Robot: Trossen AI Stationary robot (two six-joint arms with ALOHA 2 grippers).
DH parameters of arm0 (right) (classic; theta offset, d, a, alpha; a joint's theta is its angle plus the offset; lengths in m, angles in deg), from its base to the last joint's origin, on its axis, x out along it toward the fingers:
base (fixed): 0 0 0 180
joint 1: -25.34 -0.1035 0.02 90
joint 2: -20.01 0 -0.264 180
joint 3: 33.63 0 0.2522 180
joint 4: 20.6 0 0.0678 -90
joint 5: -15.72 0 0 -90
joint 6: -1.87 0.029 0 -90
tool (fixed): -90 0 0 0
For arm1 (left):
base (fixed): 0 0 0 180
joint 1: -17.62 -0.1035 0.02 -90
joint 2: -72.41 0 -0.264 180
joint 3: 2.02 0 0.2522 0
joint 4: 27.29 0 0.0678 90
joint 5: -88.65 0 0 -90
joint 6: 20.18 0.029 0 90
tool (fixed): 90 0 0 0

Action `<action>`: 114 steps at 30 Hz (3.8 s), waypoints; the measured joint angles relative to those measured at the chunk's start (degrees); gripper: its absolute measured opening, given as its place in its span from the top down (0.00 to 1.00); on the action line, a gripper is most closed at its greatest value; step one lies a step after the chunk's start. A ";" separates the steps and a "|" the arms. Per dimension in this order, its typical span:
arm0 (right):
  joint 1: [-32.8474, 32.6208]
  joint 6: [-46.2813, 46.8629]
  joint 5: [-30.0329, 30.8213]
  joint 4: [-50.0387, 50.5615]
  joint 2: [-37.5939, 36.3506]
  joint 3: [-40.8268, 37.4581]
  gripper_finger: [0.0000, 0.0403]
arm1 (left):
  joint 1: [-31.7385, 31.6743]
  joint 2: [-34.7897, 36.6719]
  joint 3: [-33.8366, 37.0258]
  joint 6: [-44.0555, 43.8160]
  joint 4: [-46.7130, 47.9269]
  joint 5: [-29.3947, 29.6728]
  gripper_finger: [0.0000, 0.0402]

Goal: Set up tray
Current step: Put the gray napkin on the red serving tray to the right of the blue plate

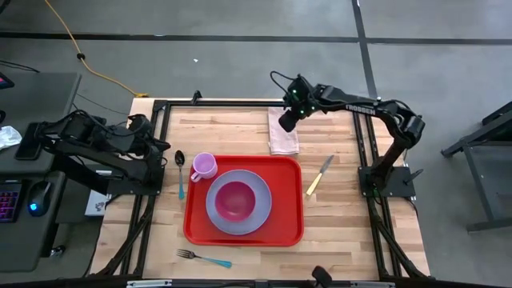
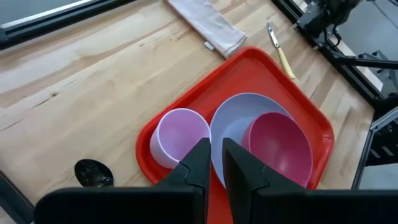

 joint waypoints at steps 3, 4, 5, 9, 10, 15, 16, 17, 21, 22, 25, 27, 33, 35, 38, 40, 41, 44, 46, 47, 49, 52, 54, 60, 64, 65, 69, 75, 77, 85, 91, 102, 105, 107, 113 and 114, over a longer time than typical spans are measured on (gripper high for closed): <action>-0.69 -1.86 -0.06 1.24 0.31 0.00 0.81 | 0.00 0.39 0.02 -0.05 -0.02 0.00 0.82; -0.91 -2.38 -0.44 1.82 0.50 0.00 0.81 | -0.01 0.43 0.02 -0.23 -0.02 0.02 0.82; -1.29 -2.86 -0.91 2.28 0.87 0.00 0.81 | 0.00 0.48 0.02 -0.26 -0.02 0.02 0.82; -3.51 -3.27 -2.68 2.79 2.95 0.00 0.81 | -0.01 0.48 0.00 -0.27 -0.02 0.27 0.82; -4.24 -3.29 -2.69 2.65 3.62 0.00 0.81 | 0.00 0.43 0.00 -0.27 -0.04 0.37 0.82; -6.80 -2.78 -2.32 0.58 6.35 0.00 0.81 | 0.00 0.48 0.01 -1.01 -0.02 0.41 0.82; -7.13 -2.23 -2.34 0.16 6.68 0.00 0.81 | 0.00 0.48 0.00 -1.17 -0.04 0.44 0.82; -7.43 -1.79 -2.50 0.03 7.03 0.00 0.81 | 0.00 0.48 0.00 -1.29 -0.04 0.50 0.82; -8.32 -0.80 -2.77 -0.82 7.53 0.00 0.81 | -0.01 0.43 0.00 -1.31 -0.04 0.63 0.82; -8.44 -0.73 -2.79 -1.34 7.54 0.00 0.81 | 0.00 0.45 0.00 -1.31 -0.04 0.75 0.82; -8.67 -0.78 -2.79 -2.78 7.58 0.00 0.81 | 0.00 0.45 0.00 -1.31 -0.04 0.85 0.82; -8.89 -3.29 -2.77 -2.95 7.58 0.00 0.81 | -0.01 0.45 0.00 -1.31 -0.07 0.85 0.82; -9.95 -16.50 0.65 6.69 7.61 0.99 0.81 | 0.00 0.45 0.00 -1.36 -0.07 0.83 0.82; -10.31 -18.33 2.02 10.59 7.61 1.51 0.81 | 0.00 0.45 0.00 -1.36 -0.07 0.83 0.82; -10.55 -20.68 0.92 16.13 7.61 1.97 0.81 | 0.00 0.45 0.00 -1.35 -0.07 0.83 0.82; -10.97 -22.27 0.28 18.63 7.61 1.97 0.81 | 0.00 0.45 0.00 -1.33 -0.07 0.85 0.82; -11.27 -23.02 0.49 19.88 7.61 1.97 0.81 | 0.00 0.45 0.00 -1.33 -0.07 0.91 0.82; -12.13 -26.28 0.54 22.26 7.61 1.97 0.81 | -0.01 0.45 0.01 -1.33 -0.07 1.05 0.82; -12.72 -28.66 0.56 22.99 7.61 1.97 0.81 | 0.00 0.45 0.00 -1.33 -0.07 1.07 0.82; -13.01 -30.02 0.68 23.37 7.61 1.97 0.81 | -0.02 0.45 0.00 -1.33 -0.07 1.03 0.82; -13.60 -32.75 1.55 24.05 7.61 1.97 0.81 | -0.01 0.45 0.00 -1.33 -0.07 0.93 0.82; -14.43 -36.77 3.28 24.05 7.61 1.97 0.81 | -0.01 0.45 0.00 -1.33 -0.07 0.81 0.82; -14.75 -39.17 3.77 24.07 7.61 1.97 0.81 | 0.00 0.45 0.00 -1.33 -0.07 0.80 0.82; -14.79 -42.14 5.84 23.41 7.58 -0.03 0.81 | 0.00 0.45 0.00 -1.33 -0.07 0.76 0.82; -14.77 -42.76 7.04 22.95 7.58 -2.65 0.81 | 0.00 0.45 0.00 -1.33 -0.06 0.76 0.82; -14.77 -42.73 7.10 22.85 7.58 -3.22 0.81 | 0.00 0.45 0.00 -1.33 -0.06 0.76 0.82; -15.08 -42.26 11.21 22.66 7.58 -4.39 0.81 | 0.00 0.45 0.00 -1.33 -0.06 0.83 0.82; -15.08 -40.95 12.73 21.66 7.58 -4.26 0.81 | -0.02 0.45 0.00 -1.40 -0.12 1.05 0.82; -15.08 -40.27 13.45 20.95 7.58 -4.26 0.81 | 0.00 0.45 0.00 -1.51 -0.36 1.05 0.82; -15.10 -38.92 13.34 19.72 7.58 -4.26 0.81 | 0.00 0.45 0.00 -1.52 -0.69 1.09 0.82; -15.69 -40.08 12.96 19.73 7.58 -4.26 0.77 | -0.02 0.44 0.00 -1.53 -0.70 1.16 0.82; -18.44 -45.74 15.05 14.75 7.58 -4.76 0.51 | -0.01 0.43 0.00 -1.35 -0.55 1.46 0.82; -18.14 -45.88 15.05 13.54 7.58 -4.76 0.49 | 0.00 0.45 0.00 -1.31 -0.50 1.46 0.82; -17.94 -45.90 15.03 13.54 7.61 -4.76 0.49 | 0.00 0.43 0.00 -1.31 -0.48 1.46 0.82; -17.87 -46.65 13.85 12.58 8.81 -4.79 0.50 | -0.02 0.44 0.00 -1.25 -0.48 1.47 0.82; -17.87 -46.69 13.91 12.25 9.24 -4.79 0.50 | 0.00 0.43 0.00 -1.01 -0.48 1.57 0.82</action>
